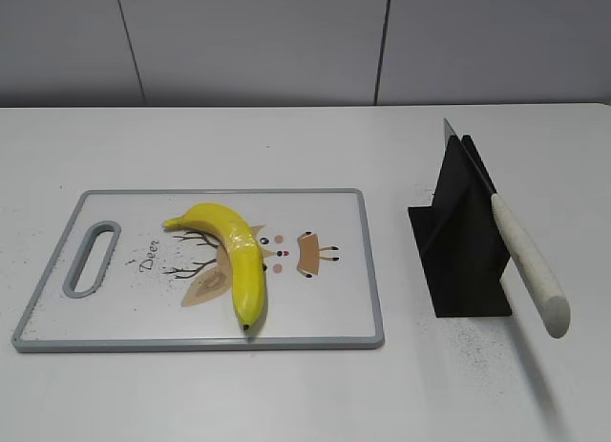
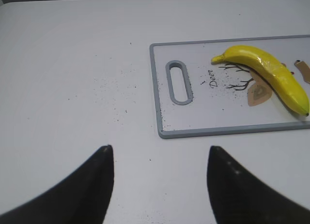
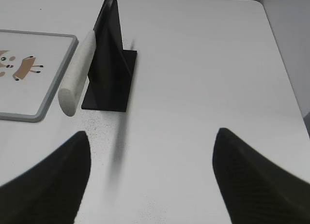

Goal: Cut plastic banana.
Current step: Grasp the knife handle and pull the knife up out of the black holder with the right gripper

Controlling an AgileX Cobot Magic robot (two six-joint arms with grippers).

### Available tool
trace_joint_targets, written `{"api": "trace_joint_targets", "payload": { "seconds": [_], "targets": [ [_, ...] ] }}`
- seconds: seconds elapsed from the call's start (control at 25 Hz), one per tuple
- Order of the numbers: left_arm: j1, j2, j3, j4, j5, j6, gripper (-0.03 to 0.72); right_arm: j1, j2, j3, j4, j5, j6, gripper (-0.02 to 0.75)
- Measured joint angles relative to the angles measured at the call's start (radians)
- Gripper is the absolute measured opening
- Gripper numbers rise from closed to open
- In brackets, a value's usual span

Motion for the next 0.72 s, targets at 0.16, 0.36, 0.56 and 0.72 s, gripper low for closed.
{"api": "trace_joint_targets", "payload": {
  "seconds": [0.16,0.36,0.56,0.72],
  "targets": [
    [0.0,0.0,0.0,0.0,0.0,0.0,0.572,0.0,0.0,0.0,0.0,0.0,0.0,0.593],
    [0.0,0.0,0.0,0.0,0.0,0.0,0.57,0.0,0.0,0.0,0.0,0.0,0.0,0.593],
    [0.0,0.0,0.0,0.0,0.0,0.0,0.567,0.0,0.0,0.0,0.0,0.0,0.0,0.593],
    [0.0,0.0,0.0,0.0,0.0,0.0,0.567,0.0,0.0,0.0,0.0,0.0,0.0,0.593]
  ]
}}
